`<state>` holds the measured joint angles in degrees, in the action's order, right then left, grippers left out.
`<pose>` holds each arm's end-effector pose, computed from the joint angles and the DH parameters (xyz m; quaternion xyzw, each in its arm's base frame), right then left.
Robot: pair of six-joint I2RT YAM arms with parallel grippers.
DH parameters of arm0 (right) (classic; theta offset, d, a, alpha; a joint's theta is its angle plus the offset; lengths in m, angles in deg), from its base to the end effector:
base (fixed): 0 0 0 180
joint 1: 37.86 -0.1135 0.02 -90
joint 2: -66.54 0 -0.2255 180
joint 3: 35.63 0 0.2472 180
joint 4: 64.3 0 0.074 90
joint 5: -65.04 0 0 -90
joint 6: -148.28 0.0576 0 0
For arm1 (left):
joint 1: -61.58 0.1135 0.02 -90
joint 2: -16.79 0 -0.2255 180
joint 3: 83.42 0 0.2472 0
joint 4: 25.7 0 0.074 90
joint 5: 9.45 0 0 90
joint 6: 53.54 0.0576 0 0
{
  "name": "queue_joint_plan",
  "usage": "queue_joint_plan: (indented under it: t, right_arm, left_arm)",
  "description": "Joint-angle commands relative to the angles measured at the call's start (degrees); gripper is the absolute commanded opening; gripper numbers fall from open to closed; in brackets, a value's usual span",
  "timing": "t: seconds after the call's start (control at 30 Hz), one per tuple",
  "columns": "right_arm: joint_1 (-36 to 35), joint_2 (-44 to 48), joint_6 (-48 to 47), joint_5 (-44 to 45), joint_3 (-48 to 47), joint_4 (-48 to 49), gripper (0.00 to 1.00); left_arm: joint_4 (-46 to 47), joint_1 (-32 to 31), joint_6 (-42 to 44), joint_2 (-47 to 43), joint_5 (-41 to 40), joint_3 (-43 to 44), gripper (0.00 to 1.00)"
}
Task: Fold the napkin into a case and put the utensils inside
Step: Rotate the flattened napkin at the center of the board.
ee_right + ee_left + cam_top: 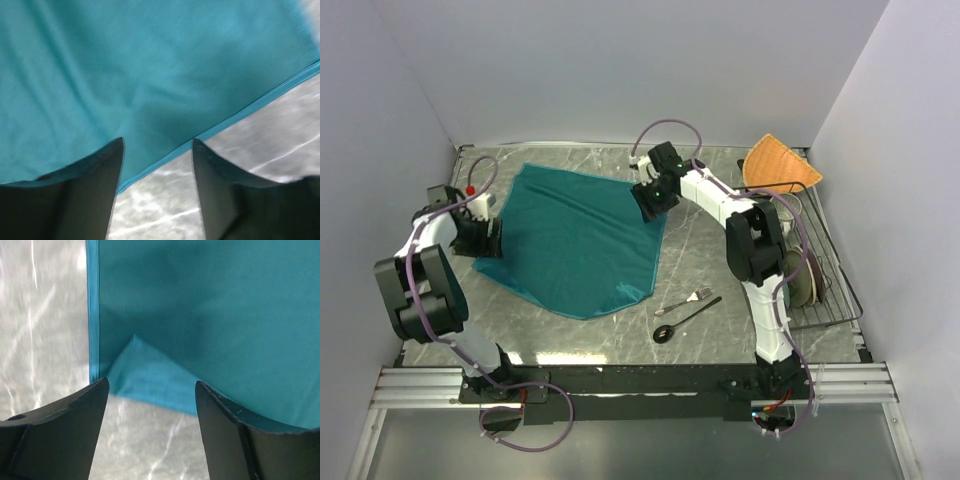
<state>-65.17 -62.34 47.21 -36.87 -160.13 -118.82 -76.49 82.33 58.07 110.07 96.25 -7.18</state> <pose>0.4169 0.2287 0.1585 -0.3412 0.8958 0.1366 0.2498 0.3030 0.0981 0.1463 0.0336 0.9719 -0.0562 0.2260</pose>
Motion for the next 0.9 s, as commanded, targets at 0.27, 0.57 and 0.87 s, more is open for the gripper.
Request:
queue_joint_plan:
  t: [0.27,0.57,0.87]
  right_arm:
    - [-5.4,7.6,1.6,-5.1,10.1,-0.7,0.61]
    - [-11.5,4.2,-3.0,-6.1,15.8,-3.1,0.49]
    - [-24.0,5.9,1.9,-32.3,6.5,-6.3,0.58]
  left_arm:
    - [0.1,-4.1,-4.1,9.1,-10.3,6.5,0.6]
    - [1.1,-3.2,-3.9,17.7,-17.2,11.8,0.01]
    - [-2.3,-2.4,-12.1,36.5,-8.0,53.9,0.48]
